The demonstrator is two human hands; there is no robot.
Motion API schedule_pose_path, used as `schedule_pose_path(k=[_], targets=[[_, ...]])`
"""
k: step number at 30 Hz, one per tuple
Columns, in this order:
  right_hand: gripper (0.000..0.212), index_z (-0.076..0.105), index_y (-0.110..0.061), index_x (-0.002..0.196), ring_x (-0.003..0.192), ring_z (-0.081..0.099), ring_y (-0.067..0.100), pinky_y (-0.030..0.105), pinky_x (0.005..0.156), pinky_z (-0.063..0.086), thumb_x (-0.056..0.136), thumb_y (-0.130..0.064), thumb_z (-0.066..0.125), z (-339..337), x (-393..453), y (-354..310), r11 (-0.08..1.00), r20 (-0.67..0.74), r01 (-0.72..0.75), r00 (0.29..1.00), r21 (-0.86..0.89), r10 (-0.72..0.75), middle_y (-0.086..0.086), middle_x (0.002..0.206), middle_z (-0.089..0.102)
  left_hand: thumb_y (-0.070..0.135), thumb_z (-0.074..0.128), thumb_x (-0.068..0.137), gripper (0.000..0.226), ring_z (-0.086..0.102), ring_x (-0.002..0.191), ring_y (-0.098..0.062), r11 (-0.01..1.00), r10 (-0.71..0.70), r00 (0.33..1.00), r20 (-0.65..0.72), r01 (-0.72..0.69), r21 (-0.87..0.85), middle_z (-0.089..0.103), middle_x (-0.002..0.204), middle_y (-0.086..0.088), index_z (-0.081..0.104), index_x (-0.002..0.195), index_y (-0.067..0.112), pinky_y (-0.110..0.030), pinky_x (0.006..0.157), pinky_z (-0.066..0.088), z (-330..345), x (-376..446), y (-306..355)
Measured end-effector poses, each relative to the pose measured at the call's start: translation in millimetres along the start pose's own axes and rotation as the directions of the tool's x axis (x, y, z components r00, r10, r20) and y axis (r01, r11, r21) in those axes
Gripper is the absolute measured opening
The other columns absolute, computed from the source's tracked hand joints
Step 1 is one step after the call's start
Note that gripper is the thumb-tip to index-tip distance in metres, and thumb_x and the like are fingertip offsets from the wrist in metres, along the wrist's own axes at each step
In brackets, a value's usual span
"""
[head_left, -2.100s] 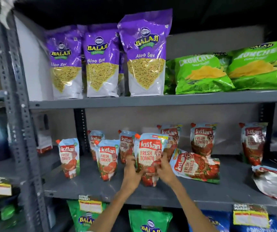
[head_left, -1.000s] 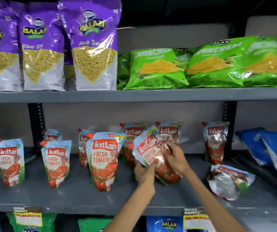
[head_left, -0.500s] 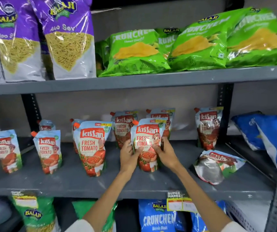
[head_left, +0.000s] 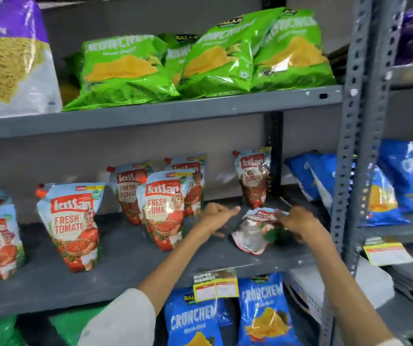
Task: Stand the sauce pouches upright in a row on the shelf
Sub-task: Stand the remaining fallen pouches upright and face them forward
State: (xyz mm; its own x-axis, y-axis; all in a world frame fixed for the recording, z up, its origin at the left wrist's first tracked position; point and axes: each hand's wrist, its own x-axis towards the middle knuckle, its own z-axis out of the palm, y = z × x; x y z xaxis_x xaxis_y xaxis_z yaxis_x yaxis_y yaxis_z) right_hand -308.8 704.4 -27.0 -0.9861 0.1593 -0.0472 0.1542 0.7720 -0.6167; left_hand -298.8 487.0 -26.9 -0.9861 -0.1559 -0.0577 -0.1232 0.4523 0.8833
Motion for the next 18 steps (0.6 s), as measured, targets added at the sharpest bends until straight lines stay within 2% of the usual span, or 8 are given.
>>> schedule_pose_path(k=[1, 3, 6, 8, 10, 13, 15, 18], targets=[[0.059, 0.050, -0.001, 0.139, 0.109, 0.060, 0.032, 0.035, 0.088, 0.048, 0.099, -0.044, 0.044, 0.8, -2.8, 6.3, 1.000, 0.070, -0.024, 0.997, -0.006, 0.024, 0.019, 0.121, 0.059, 0.056, 0.074, 0.079, 0.067, 0.070, 0.093, -0.019, 0.996, -0.092, 0.992, 0.084, 0.093, -0.005, 0.067, 0.121, -0.006, 0.059, 0.127, 0.010, -0.036, 0.061, 0.064, 10.6, 4.8, 4.6], [0.059, 0.040, -0.004, 0.147, 0.124, 0.054, 0.031, 0.035, 0.100, 0.045, 0.104, -0.043, 0.029, 9.5, -2.4, 6.1, 1.000, 0.152, 0.003, 0.988, 0.000, -0.003, 0.018, 0.140, 0.052, 0.052, 0.078, 0.077, 0.084, 0.068, 0.111, -0.027, 0.979, -0.186, 0.963, 0.196, 0.199, -0.048, 0.059, 0.136, -0.010, 0.047, 0.139, 0.006, -0.044, 0.071, 0.064, 20.9, 12.8, 8.5], [0.065, 0.038, -0.007, 0.149, 0.139, 0.043, 0.030, 0.036, 0.114, 0.034, 0.102, -0.051, 0.027, 19.0, 4.0, 4.9, 0.981, 0.178, 0.000, 0.983, 0.193, -0.035, 0.014, 0.154, 0.041, 0.037, 0.085, 0.073, 0.079, 0.068, 0.112, -0.030, 0.968, -0.216, 0.941, 0.261, 0.241, -0.068, 0.065, 0.130, -0.015, 0.052, 0.136, 0.002, -0.053, 0.088, 0.060, 26.6, 15.3, 13.5], [0.056, 0.047, -0.008, 0.143, 0.133, 0.049, 0.028, 0.034, 0.108, 0.037, 0.101, -0.045, 0.037, 24.9, 10.1, 11.2, 0.940, 0.174, 0.001, 0.983, 0.342, -0.064, 0.012, 0.149, 0.049, 0.028, 0.086, 0.074, 0.071, 0.069, 0.109, -0.030, 0.967, -0.214, 0.936, 0.280, 0.243, -0.072, 0.066, 0.127, -0.017, 0.054, 0.131, 0.001, -0.051, 0.084, 0.061, 28.2, 10.6, 14.6], [0.039, 0.060, -0.010, 0.130, 0.115, 0.060, 0.024, 0.032, 0.099, 0.044, 0.100, -0.030, 0.046, 30.6, 15.8, 19.1, 0.876, 0.124, 0.045, 0.985, 0.480, -0.119, 0.008, 0.132, 0.063, 0.022, 0.089, 0.070, 0.065, 0.072, 0.093, -0.028, 0.961, -0.196, 0.942, 0.273, 0.239, -0.136, 0.070, 0.114, -0.017, 0.059, 0.123, 0.000, -0.045, 0.069, 0.063, 31.5, 3.0, 11.7], [0.025, 0.067, -0.013, 0.112, 0.103, 0.067, 0.023, 0.043, 0.101, 0.051, 0.098, -0.017, 0.047, 35.0, 19.7, 18.4, 0.772, 0.085, 0.062, 0.985, 0.633, -0.149, 0.007, 0.111, 0.073, 0.020, 0.093, 0.062, 0.035, 0.070, 0.062, -0.014, 0.965, -0.132, 0.972, 0.196, 0.171, -0.201, 0.075, 0.076, -0.003, 0.073, 0.088, 0.009, -0.027, 0.050, 0.057, 37.2, -8.3, 3.3], [0.017, 0.064, -0.016, 0.095, 0.092, 0.069, 0.019, 0.043, 0.093, 0.055, 0.099, -0.014, 0.048, 34.2, 20.8, 11.1, 0.710, 0.024, 0.106, 0.985, 0.696, -0.170, 0.007, 0.101, 0.075, 0.020, 0.094, 0.061, 0.024, 0.069, 0.055, -0.008, 0.966, -0.033, 0.992, 0.123, 0.064, -0.252, 0.075, 0.063, 0.007, 0.074, 0.075, 0.016, -0.020, 0.047, 0.052, 37.6, -13.7, 1.7], [0.007, 0.053, -0.018, 0.094, 0.091, 0.068, 0.016, 0.034, 0.078, 0.056, 0.100, -0.014, 0.051, 28.0, 20.6, -6.6, 0.599, -0.099, 0.230, 0.965, 0.767, -0.244, 0.011, 0.108, 0.070, 0.023, 0.093, 0.062, 0.043, 0.073, 0.075, -0.002, 0.950, 0.153, 0.985, -0.079, -0.169, -0.263, 0.078, 0.084, 0.011, 0.070, 0.099, 0.022, -0.018, 0.061, 0.057, 26.5, -14.5, 8.9]])
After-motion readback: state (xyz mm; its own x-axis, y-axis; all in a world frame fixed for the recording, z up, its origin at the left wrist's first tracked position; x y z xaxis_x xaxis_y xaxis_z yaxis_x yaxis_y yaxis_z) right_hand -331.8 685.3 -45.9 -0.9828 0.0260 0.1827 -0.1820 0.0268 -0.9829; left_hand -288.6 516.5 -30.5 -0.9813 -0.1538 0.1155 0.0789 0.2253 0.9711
